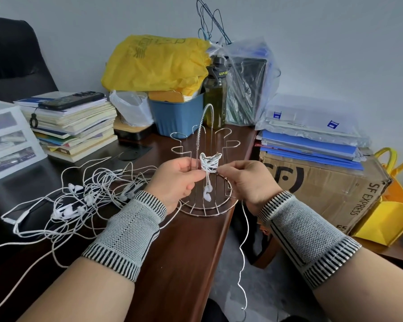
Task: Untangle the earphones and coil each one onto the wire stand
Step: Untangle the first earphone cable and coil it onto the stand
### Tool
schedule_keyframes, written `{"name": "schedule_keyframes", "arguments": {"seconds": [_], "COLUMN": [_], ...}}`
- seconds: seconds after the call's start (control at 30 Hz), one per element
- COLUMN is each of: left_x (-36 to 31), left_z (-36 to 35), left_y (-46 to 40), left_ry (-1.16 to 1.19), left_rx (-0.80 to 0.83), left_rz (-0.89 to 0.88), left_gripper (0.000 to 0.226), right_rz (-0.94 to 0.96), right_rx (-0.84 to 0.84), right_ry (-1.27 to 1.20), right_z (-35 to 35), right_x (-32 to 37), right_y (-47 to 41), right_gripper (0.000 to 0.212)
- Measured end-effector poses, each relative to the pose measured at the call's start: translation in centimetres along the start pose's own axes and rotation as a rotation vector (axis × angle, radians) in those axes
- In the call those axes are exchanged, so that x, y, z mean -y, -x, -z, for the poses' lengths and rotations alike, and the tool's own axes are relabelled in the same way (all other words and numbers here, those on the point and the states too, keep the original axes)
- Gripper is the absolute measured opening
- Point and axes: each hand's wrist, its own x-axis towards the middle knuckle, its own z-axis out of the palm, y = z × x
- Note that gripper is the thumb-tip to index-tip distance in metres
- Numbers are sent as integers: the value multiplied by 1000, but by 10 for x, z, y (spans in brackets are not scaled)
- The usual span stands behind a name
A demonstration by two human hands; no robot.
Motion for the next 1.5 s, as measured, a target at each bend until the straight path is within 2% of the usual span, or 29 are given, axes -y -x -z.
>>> {"name": "schedule_keyframes", "arguments": {"seconds": [0.23,0.37,0.5,0.57,0.67,0.73,0.83,1.03,1.23,1.5], "left_x": [2,1,3,4,5,5,5,4,1,1], "left_z": [2,-1,-4,-4,-5,-6,-7,-6,-7,-8], "left_y": [0,0,1,0,0,0,0,2,2,1], "left_ry": [35,95,55,21,12,11,35,81,69,10], "left_rx": [26,4,-57,-88,-106,-99,-102,-79,-60,-98], "left_rz": [-34,-69,-125,-135,-138,-144,-139,-88,-85,-101], "left_gripper": [16,25,22,20,16,13,11,17,15,7], "right_rz": [-28,-25,-8,47,210,294,322,236,277,347], "right_rx": [-1,-2,-18,-41,-114,-99,-27,-68,-167,-85], "right_ry": [-248,-269,-263,-150,168,280,393,415,448,545], "right_z": [0,0,-1,0,1,1,-4,-7,-1,6], "right_x": [8,7,10,12,12,10,4,-3,5,11], "right_y": [-1,-2,1,6,13,18,22,15,8,1], "right_gripper": [22,21,20,17,14,15,18,16,15,12]}}
